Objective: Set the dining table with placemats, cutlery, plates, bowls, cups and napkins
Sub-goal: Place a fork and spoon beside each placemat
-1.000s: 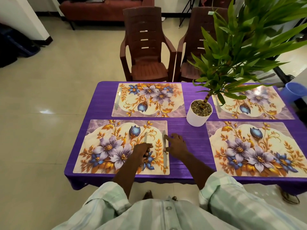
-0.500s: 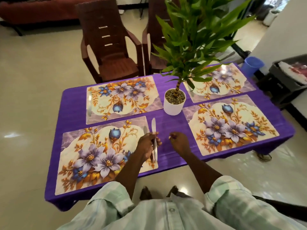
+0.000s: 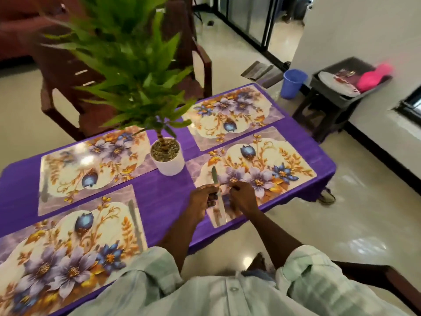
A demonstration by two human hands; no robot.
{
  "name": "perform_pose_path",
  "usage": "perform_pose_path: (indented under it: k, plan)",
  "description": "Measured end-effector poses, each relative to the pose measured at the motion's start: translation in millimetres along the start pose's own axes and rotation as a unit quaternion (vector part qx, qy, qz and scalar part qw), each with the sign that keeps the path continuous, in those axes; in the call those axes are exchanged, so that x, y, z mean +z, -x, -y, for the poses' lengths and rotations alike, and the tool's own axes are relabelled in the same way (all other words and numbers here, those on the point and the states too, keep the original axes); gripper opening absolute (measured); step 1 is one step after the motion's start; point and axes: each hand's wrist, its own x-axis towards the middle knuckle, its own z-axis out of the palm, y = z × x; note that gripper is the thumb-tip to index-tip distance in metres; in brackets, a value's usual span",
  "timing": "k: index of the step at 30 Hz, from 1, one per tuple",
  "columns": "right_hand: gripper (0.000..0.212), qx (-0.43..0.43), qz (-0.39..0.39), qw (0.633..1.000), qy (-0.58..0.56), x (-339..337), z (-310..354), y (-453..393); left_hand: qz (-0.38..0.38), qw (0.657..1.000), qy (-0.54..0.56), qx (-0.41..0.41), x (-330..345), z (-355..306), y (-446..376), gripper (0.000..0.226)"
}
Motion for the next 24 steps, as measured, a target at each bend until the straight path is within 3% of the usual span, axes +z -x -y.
perform_pose_path:
  k: [6,9,12,18,24]
  plan:
    - [0.036,0.032,-0.015,0.998,0.046,-117,-54,-47,0.014,1.000,-0.004,-0.024,129,12,-20,0.013]
    - [0.021,0.062,-0.030,0.997,0.029,-156,-67,-66,0.023,0.999,-0.021,-0.016,167,4,-25,0.010]
    - [0.026,0.050,-0.046,0.997,-0.034,-177,-70,-82,0.008,1.000,-0.022,-0.019,191,-7,-39,0.008]
    - [0.014,0.108,0.006,0.980,-0.169,-201,-66,-120,0.010,0.998,-0.057,-0.025,243,-24,-74,0.011]
    - [0.017,0.162,0.064,0.970,-0.172,-234,-68,-167,0.000,0.998,-0.062,-0.027,286,-37,-113,0.012]
